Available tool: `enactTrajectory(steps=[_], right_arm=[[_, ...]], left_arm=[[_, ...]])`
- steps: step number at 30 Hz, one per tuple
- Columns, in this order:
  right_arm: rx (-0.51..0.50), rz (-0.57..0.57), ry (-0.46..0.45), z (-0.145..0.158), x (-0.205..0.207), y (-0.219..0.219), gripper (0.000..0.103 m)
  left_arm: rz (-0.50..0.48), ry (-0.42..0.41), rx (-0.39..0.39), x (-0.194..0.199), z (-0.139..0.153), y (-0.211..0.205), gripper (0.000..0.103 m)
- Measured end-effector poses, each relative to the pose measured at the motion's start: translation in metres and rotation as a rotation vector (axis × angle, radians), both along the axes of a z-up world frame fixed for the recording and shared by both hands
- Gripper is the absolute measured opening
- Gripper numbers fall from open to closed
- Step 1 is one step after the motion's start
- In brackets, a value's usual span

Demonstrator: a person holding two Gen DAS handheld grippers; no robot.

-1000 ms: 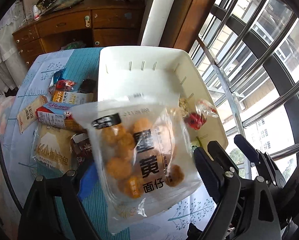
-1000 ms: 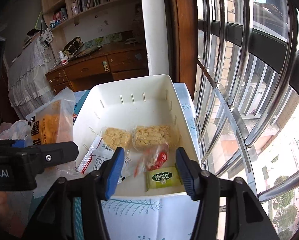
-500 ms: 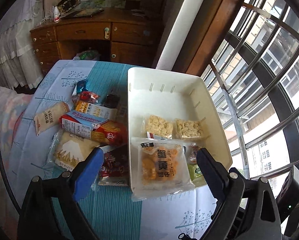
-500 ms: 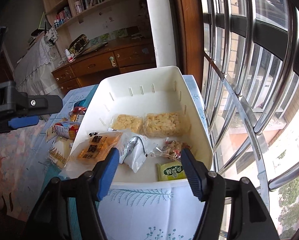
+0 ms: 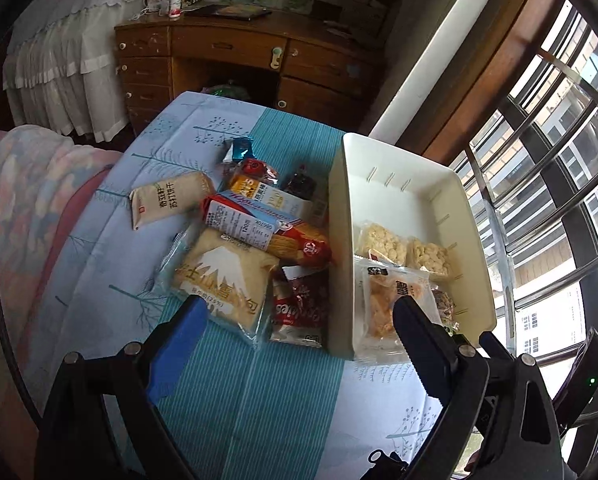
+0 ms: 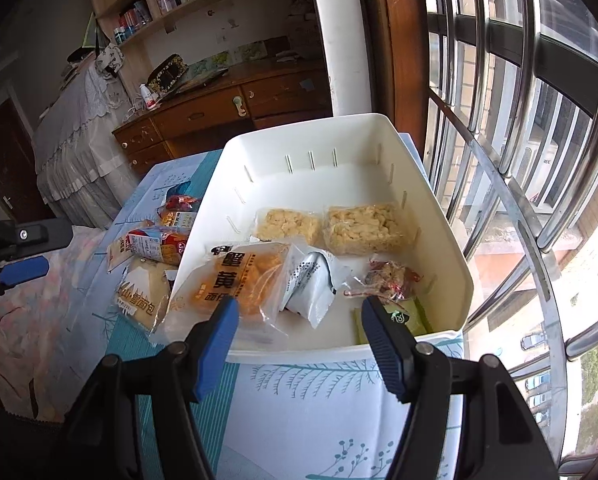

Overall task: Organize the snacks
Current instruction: 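Open both grippers and withdraw them from the white tray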

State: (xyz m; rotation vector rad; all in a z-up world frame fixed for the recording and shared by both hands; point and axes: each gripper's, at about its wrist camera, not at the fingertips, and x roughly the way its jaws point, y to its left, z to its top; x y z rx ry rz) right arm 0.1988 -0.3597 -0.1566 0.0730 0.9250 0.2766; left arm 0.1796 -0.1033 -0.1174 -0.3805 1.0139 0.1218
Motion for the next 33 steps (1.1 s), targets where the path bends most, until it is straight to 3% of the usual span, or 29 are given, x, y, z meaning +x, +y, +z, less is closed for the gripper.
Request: enactTrajectory(steps=[13,21,24,33], right_arm=[[-0.046,0.033,-0.034,0.021,-0.016,0.062,0.064],[-0.05,-0.035,-0.018,0.029,-0.031,0.107,0.066],[-0.038,-0.067,-0.012,0.032,-0.037,0.125,0.071],[-0.014,-0.185,-0.008,0.033,-0.057,0.17,0.072]], left_arm=[[0.036,-0.002,-0.048,-0.037,0.0,0.071,0.093],[-0.054,0.01,-0.072,-0.05,0.005,0.117,0.093],[-0.105,0.011,-0.066,-0.05,0.008,0.133,0.093],[-0.273,0.012,-0.015,-0.04,0.014,0.17,0.093]])
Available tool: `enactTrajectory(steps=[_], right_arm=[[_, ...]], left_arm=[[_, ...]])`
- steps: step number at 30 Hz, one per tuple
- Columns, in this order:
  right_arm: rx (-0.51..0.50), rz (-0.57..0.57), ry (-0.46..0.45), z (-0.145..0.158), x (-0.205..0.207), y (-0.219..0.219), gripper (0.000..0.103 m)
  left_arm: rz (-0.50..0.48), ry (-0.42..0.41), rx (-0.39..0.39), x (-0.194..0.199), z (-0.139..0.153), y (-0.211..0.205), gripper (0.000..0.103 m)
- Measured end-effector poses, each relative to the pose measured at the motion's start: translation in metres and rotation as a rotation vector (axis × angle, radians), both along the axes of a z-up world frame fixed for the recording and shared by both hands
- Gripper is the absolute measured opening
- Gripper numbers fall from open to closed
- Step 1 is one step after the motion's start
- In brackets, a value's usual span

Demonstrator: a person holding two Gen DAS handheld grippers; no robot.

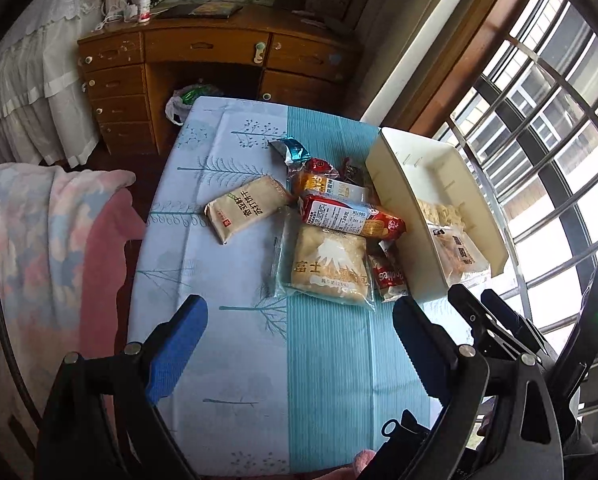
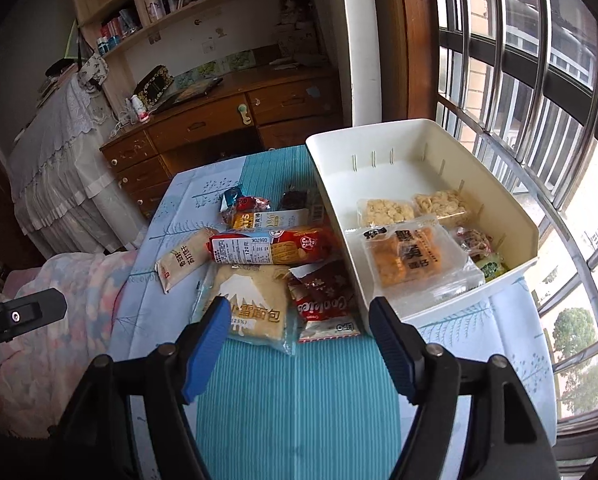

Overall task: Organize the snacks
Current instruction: 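Open both grippers and withdraw them from the white tray, then reach the left gripper to the brown cracker pack while the right reaches the Fuji bread pack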

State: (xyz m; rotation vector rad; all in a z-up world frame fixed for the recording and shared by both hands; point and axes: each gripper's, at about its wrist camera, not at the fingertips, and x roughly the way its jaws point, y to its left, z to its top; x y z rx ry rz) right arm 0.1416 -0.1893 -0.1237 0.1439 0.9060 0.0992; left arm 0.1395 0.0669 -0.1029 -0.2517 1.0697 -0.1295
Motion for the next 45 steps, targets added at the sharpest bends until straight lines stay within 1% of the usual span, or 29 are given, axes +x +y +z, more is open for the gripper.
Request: enactTrajectory(steps=[6,7,9,13,16,18,22,24,28,30,33,36,40,45], right_arm=[[0.036,-0.097,0.003,-0.005,-0.013,0.023,0.073],[0.044,-0.11,0.006,-0.006,-0.015,0.026,0.074],[0.06,-0.133,0.01,-0.009,-0.019,0.032,0.08],[0.078,-0.148,0.047,-0.015,-0.024,0.044,0.081],[0.078,-0.129,0.073,-0.018,-0.026,0.054,0.083],[0.085,-0.111,0.087,-0.02,-0.026,0.058,0.086],[0.092,-0.072,0.12,-0.028,-0.024,0.07,0.09],[0.095,-0.061,0.125,-0.031,-0.021,0.074,0.095],[0.091,-0.067,0.126,-0.038,-0.01,0.08,0.1],[0.082,-0.084,0.127,-0.044,-0.002,0.082,0.103],[0.051,-0.096,0.154,-0.053,0.012,0.086,0.103],[0.027,-0.068,0.163,-0.061,0.022,0.091,0.103],[-0.024,-0.039,0.178,-0.076,0.036,0.096,0.103],[-0.05,-0.028,0.169,-0.095,0.051,0.099,0.103]], left_arm=[[-0.131,-0.014,0.05,0.011,0.001,0.015,0.093],[-0.151,-0.01,0.055,0.013,0.0,0.017,0.093],[-0.183,0.0,0.062,0.018,-0.002,0.021,0.093],[-0.216,0.034,0.061,0.031,-0.008,0.03,0.093],[-0.236,0.065,0.087,0.043,-0.012,0.033,0.093],[-0.24,0.09,0.108,0.051,-0.016,0.035,0.093],[-0.239,0.138,0.108,0.067,-0.023,0.041,0.093],[-0.234,0.154,0.116,0.074,-0.026,0.043,0.093],[-0.221,0.186,0.152,0.091,-0.033,0.044,0.093],[-0.213,0.204,0.146,0.101,-0.038,0.044,0.093],[-0.218,0.231,0.13,0.116,-0.048,0.042,0.093],[-0.216,0.255,0.161,0.133,-0.063,0.037,0.093],[-0.211,0.281,0.15,0.157,-0.085,0.032,0.093],[-0.216,0.308,0.205,0.183,-0.116,0.023,0.093]])
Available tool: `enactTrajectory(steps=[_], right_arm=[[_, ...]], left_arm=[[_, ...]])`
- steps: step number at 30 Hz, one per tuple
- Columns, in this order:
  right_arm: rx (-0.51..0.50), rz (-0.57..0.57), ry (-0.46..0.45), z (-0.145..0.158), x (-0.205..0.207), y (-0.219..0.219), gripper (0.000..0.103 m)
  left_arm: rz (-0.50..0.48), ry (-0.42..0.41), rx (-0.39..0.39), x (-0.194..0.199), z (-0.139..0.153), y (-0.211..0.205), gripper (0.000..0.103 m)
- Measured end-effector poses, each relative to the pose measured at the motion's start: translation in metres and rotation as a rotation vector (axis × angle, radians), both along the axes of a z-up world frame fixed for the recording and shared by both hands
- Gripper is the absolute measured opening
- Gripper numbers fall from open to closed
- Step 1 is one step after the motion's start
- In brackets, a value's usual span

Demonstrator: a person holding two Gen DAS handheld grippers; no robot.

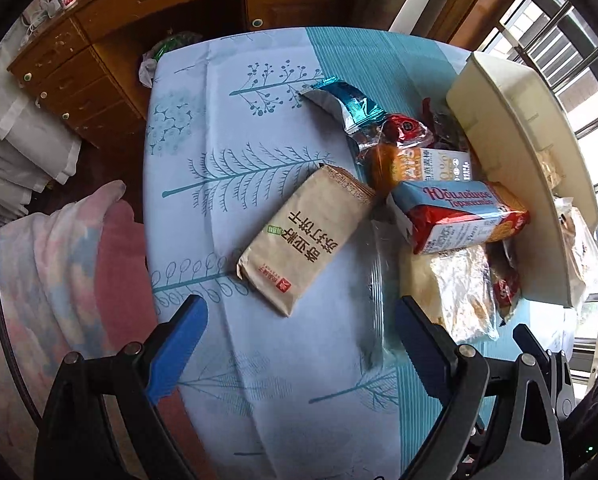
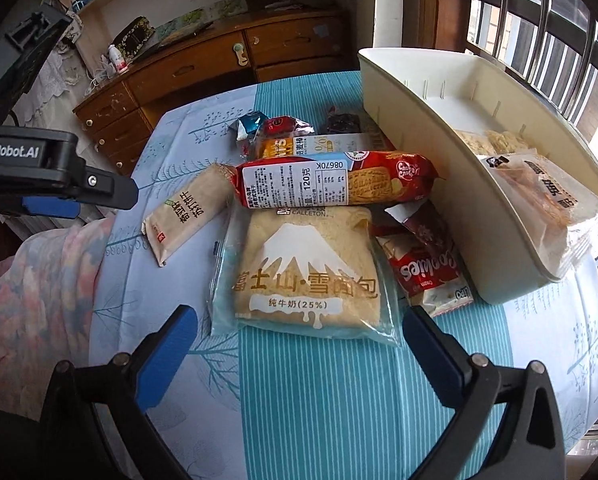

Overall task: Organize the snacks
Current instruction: 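Reach the left gripper to the brown cracker pack while the right reaches the Fuji bread pack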

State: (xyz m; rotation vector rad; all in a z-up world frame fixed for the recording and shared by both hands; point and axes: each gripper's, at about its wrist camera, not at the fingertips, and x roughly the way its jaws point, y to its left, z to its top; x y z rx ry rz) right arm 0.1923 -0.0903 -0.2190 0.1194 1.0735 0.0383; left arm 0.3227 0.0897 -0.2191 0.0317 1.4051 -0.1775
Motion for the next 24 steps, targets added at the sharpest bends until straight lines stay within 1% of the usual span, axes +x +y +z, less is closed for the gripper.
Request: enactTrajectory(steps=[5,8,13,16,19,24], right_arm=[[0.0,-0.051,0.009,-0.021,0.017,-0.004,0.103],[0.003,-0.058,0.021,-0.032,0.024,-0.002,0.103],[-0.044,-0.059,0.023,-0.046,0.032,0.004,0.103],[-0.062,-0.07,0.031,-0.05,0.035,0.004,0.103],[-0.065,-0.057,0.029,-0.052,0.039,0.005,0.103],[-0.045,-0.044,0.034,-0.055,0.044,0.003,0.103]], left_arm=[[-0.015,0.016,0.032,0.021,-0.028,-0.006,0.093],[-0.021,0.026,0.051,0.031,-0.043,-0.009,0.093],[-0.022,0.056,0.062,0.045,-0.064,-0.01,0.093],[-0.02,0.073,0.07,0.05,-0.073,-0.011,0.093],[-0.01,0.088,0.063,0.053,-0.079,-0.011,0.093],[-0.012,0.107,0.073,0.056,-0.089,-0.014,0.093]])
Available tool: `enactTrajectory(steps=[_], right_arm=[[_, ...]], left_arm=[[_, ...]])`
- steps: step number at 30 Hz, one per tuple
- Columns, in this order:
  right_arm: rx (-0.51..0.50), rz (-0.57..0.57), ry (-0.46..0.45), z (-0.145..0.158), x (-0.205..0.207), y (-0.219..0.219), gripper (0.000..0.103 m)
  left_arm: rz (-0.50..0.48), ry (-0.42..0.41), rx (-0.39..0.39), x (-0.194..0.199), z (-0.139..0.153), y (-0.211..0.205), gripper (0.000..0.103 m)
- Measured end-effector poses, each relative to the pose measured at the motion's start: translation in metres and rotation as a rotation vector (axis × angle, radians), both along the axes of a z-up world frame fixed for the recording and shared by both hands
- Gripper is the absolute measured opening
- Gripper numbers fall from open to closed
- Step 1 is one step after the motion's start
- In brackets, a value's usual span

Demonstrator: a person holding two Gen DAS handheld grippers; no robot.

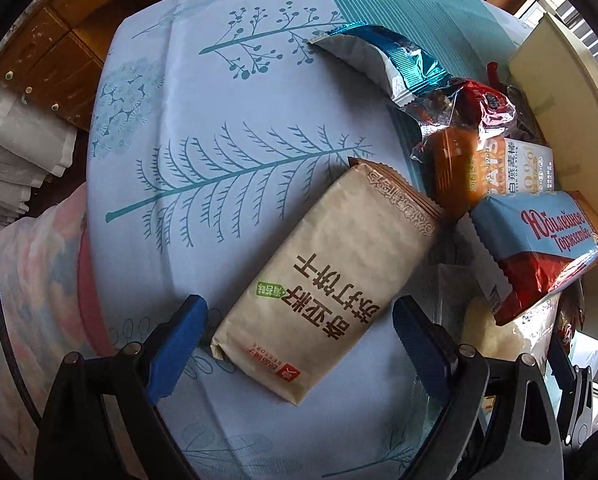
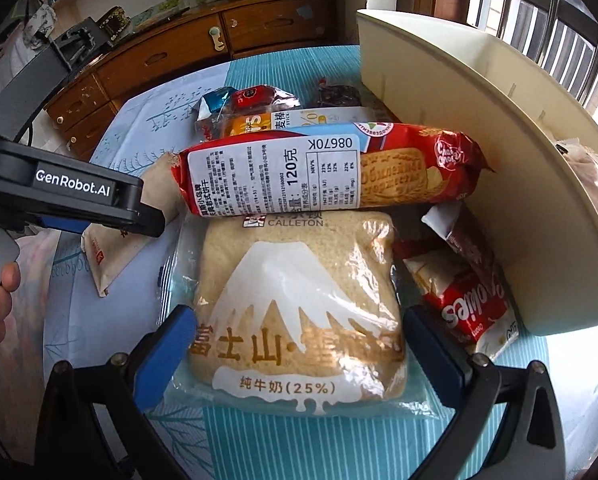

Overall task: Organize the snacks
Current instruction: 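Reach the left gripper to the brown cracker pack while the right reaches the Fuji bread pack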

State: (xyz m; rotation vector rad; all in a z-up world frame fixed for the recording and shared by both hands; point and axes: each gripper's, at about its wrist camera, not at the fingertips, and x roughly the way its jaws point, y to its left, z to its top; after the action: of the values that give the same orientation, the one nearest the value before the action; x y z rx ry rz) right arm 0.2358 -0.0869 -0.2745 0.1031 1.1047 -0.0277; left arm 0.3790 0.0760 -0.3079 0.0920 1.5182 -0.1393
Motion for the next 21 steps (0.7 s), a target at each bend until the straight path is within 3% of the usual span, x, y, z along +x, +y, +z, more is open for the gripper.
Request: enactTrajectory(steps=[15,17,21], right_arm=[[-0.002,0.08,0.017,-0.006,0.006,0.002,0.103],[-0.01,0.088,0.015,-0.006,0.004,0.003,0.103],[-0.022,0.098,0.022,-0.005,0.003,0.005,0.103]], left_arm=[[0.016,-0.021,0.011,0.0,0.001,-0.012,0.092],[0.015,-0.027,0.01,-0.002,0.001,-0.012,0.09],[0.002,-0.048,0.007,-0.008,0.005,-0.016,0.075]])
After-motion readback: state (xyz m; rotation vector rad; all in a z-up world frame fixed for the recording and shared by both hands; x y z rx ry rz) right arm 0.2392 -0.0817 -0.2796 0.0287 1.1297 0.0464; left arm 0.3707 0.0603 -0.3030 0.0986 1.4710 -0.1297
